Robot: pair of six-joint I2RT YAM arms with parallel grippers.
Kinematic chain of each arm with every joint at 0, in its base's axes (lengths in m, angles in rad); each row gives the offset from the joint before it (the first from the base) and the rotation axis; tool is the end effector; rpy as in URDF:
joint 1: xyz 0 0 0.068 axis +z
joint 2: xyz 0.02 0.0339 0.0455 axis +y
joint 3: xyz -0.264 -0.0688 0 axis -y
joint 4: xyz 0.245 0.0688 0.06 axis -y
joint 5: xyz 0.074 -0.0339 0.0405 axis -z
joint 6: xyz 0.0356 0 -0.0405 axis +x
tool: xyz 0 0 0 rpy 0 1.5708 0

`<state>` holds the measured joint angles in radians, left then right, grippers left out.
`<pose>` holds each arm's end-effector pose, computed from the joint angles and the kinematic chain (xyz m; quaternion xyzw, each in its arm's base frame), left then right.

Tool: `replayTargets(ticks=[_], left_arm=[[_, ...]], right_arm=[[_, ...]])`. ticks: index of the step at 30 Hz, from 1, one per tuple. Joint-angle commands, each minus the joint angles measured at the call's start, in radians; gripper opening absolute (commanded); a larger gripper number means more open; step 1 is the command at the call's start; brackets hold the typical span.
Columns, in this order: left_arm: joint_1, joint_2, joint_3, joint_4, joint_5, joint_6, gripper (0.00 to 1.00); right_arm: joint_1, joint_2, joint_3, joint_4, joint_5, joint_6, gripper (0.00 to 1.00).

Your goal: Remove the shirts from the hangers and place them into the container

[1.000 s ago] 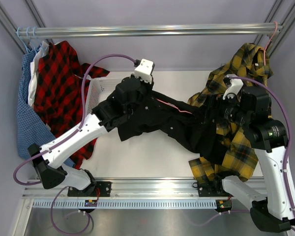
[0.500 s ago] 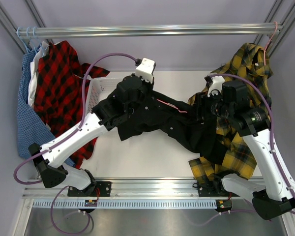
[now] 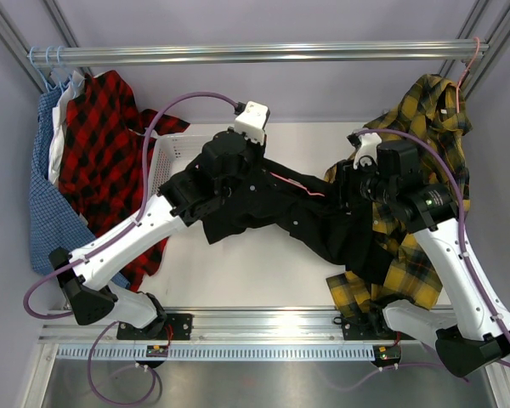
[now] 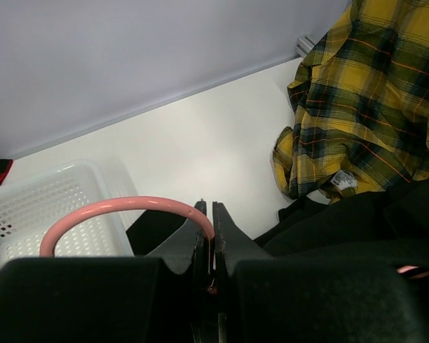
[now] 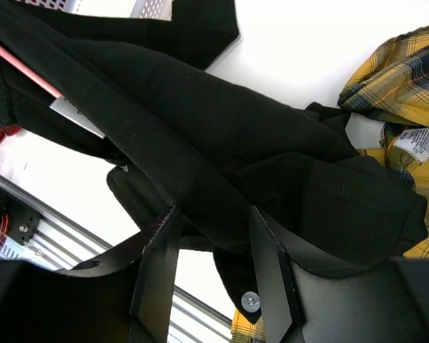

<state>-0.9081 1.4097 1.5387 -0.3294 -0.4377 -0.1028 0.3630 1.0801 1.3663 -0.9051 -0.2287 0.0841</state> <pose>0.2069 -0.2406 0.4440 0.1698 0.7492 -0.1520 0.6219 0.1862 0.0793 0.4100 -0.1745 0.8672 0.1998 0.4214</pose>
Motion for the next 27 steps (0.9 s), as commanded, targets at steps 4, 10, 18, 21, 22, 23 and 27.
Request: replayTargets(ticks=[4, 10, 18, 21, 22, 23, 27], left_arm=[[-0.005, -0.038, 0.063, 0.036, 0.013, -0.006, 0.0], [-0.005, -0.064, 0.046, 0.052, 0.048, -0.002, 0.0], [-0.005, -0.135, -0.023, 0.102, 0.077, 0.012, 0.0], [-0.003, -0.152, -0.054, 0.128, 0.082, 0.015, 0.0], [-0.003, -0.166, -0.061, 0.136, 0.08, 0.015, 0.0], [-0.003, -0.172, -0.069, 0.141, 0.07, 0.015, 0.0], [-0.003, -0.161, -0.058, 0.1, -0.013, 0.026, 0.0]], right_arm=[[0.011, 0.003, -0.029, 0.048, 0.005, -0.024, 0.44], [0.011, 0.006, -0.042, 0.055, 0.014, -0.03, 0.31], [0.011, 0.001, -0.07, 0.06, 0.06, -0.035, 0.07], [0.01, -0.002, -0.073, 0.051, 0.094, -0.029, 0.02], [0.01, -0.003, -0.073, 0.043, 0.115, -0.024, 0.01], [0.01, -0.009, -0.073, 0.038, 0.126, -0.021, 0.01], [0.01, -0.051, -0.078, 0.014, 0.15, 0.015, 0.0]])
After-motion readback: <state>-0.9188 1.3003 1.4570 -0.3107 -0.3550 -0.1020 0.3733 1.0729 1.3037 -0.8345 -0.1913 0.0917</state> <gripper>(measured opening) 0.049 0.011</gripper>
